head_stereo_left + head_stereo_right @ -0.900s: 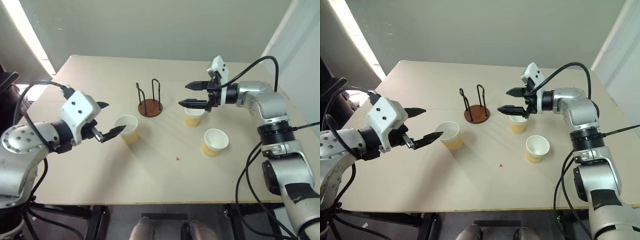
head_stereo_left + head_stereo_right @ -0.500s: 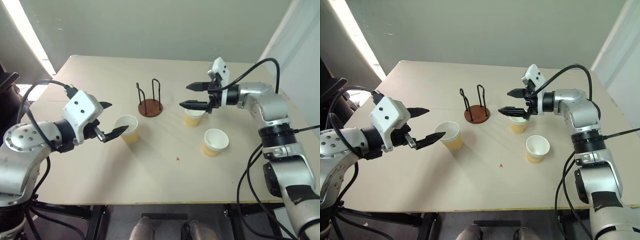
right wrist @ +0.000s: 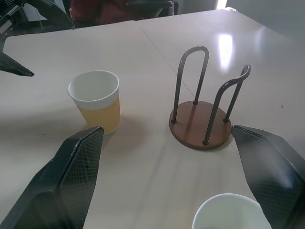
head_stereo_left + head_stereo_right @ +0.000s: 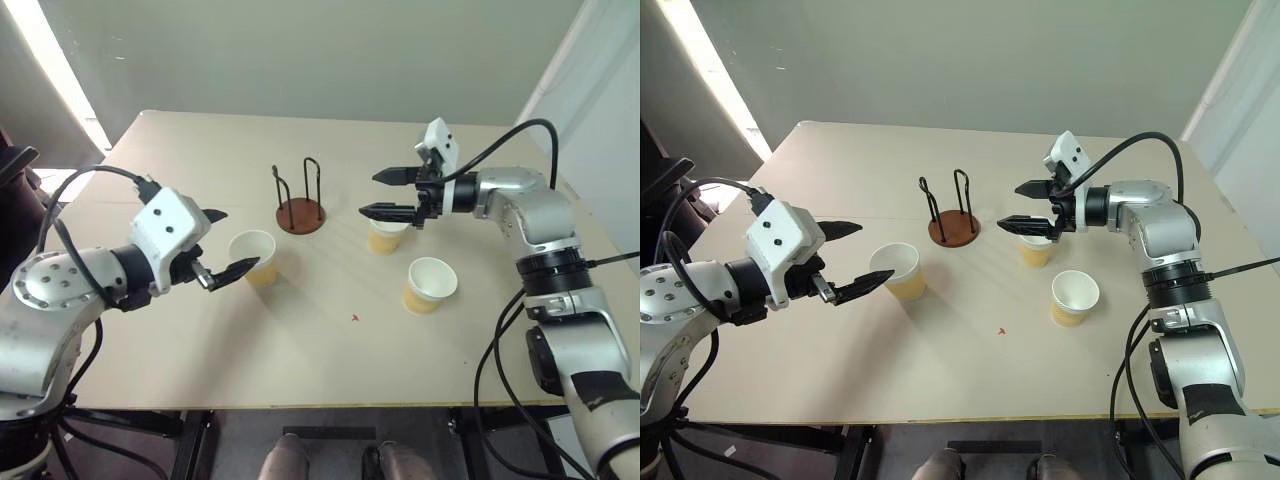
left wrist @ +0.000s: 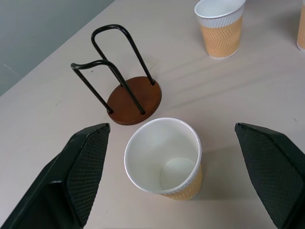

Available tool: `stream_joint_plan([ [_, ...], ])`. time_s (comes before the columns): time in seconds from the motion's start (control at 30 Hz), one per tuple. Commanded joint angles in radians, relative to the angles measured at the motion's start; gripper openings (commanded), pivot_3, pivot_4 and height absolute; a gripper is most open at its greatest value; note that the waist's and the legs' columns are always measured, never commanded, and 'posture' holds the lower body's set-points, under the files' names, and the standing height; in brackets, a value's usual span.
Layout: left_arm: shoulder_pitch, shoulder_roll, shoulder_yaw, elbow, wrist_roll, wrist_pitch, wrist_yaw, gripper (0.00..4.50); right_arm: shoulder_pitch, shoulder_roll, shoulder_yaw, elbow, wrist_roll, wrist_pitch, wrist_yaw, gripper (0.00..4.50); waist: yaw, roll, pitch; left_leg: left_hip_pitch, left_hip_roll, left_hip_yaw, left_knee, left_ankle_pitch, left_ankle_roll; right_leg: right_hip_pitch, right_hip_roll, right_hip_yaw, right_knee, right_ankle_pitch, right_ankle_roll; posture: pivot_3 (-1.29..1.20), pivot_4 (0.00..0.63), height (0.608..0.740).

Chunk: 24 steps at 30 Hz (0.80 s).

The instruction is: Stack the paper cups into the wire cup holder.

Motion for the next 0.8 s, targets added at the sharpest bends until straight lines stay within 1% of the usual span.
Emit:
stream_joint_plan([
  [0.03, -0.016, 0.004, 0.015, -0.008, -0.003, -0.014, 0.005, 4.49, -0.022, -0.018, -0.024, -0.029, 0.007, -0.001, 0.003, 4.44, 0.000, 0.000, 0.000, 0.000, 0.000, 0.000, 0.000, 0.000, 0.000, 0.000, 0.000, 0.000, 0.000, 0.000, 0.000, 0.00, 0.150, 0.740],
  [0.17, -0.037, -0.008, 0.011, 0.010, 0.019, -0.025, 0.034, 4.49, -0.025, -0.020, -0.022, -0.016, 0.002, -0.008, 0.002, 4.44, 0.000, 0.000, 0.000, 0.000, 0.000, 0.000, 0.000, 0.000, 0.000, 0.000, 0.000, 0.000, 0.000, 0.000, 0.000, 0.00, 0.150, 0.740],
  [0.33, -0.042, -0.011, 0.014, 0.044, 0.050, -0.025, 0.070, 4.49, -0.058, 0.011, -0.003, 0.035, -0.019, -0.032, -0.009, 4.44, 0.000, 0.000, 0.000, 0.000, 0.000, 0.000, 0.000, 0.000, 0.000, 0.000, 0.000, 0.000, 0.000, 0.000, 0.000, 0.00, 0.150, 0.740],
  [0.47, -0.087, -0.007, 0.009, 0.101, 0.078, -0.022, 0.106, 4.49, -0.074, 0.038, 0.002, 0.077, -0.037, -0.058, -0.018, 4.44, 0.000, 0.000, 0.000, 0.000, 0.001, 0.000, 0.000, 0.000, 0.000, 0.000, 0.000, 0.000, 0.001, 0.000, 0.000, 0.00, 0.150, 0.740],
  [0.67, -0.084, 0.028, 0.017, 0.129, 0.079, -0.009, 0.079, 4.49, -0.115, 0.111, 0.010, 0.210, -0.091, -0.148, -0.064, 4.44, 0.000, 0.000, 0.000, 0.000, 0.001, 0.000, 0.000, 0.000, 0.000, -0.001, 0.000, 0.000, 0.000, 0.000, 0.000, 0.00, 0.150, 0.740],
  [0.8, -0.064, 0.028, 0.023, 0.112, 0.063, 0.001, 0.066, 4.49, -0.146, 0.160, 0.011, 0.298, -0.118, -0.207, -0.084, 4.44, 0.000, 0.000, 0.000, -0.002, 0.001, 0.000, -0.001, 0.000, -0.001, -0.004, 0.001, 0.000, 0.000, 0.000, 0.000, 0.00, 0.150, 0.740],
])
